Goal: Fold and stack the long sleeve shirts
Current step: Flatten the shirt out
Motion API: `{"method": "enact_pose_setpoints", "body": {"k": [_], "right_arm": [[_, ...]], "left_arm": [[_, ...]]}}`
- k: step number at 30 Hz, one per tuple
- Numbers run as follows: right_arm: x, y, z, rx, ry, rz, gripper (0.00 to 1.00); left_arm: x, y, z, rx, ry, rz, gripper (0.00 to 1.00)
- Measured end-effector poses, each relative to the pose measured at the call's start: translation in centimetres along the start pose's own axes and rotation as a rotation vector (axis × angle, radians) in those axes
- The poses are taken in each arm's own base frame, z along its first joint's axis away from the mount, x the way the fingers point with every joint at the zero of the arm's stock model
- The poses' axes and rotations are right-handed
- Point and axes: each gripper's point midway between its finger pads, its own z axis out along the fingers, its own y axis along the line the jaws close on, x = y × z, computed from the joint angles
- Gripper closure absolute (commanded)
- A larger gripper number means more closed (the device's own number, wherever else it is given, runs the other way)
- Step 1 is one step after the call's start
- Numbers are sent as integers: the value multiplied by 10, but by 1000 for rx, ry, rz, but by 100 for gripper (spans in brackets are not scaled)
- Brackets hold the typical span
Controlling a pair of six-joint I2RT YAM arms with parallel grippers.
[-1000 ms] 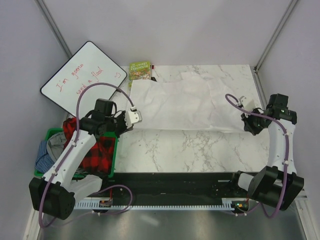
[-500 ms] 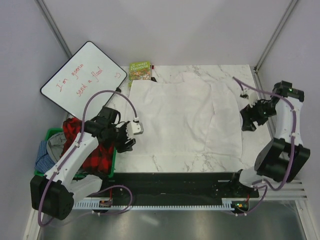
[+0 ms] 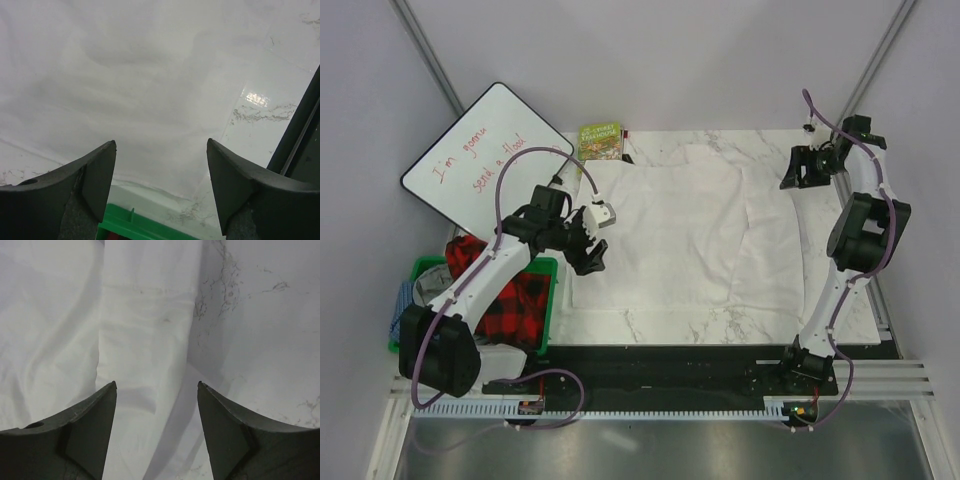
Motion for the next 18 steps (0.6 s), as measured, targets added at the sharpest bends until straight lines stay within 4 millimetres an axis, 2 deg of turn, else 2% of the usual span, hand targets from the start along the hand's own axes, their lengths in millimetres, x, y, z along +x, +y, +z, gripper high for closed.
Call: {"method": "enact_pose_setpoints", "body": {"k": [5, 6, 14, 17, 18], "right_arm": [[-3, -2, 28, 34, 7, 26, 35], [-5, -3, 31, 46, 6, 24, 40], [-10, -18, 36, 135, -7, 25, 44], [-4, -23, 39, 162, 10, 30, 44], [-1, -23, 40, 166, 19, 33, 48]], "left_arm": [[-3, 3, 2, -7, -10, -2, 19], [-3, 3, 2, -8, -11, -2, 19], [-7, 5, 1, -18, -25, 9, 19], [-7, 5, 1, -19, -26, 10, 19], [-7, 5, 0, -21, -27, 10, 19]]}}
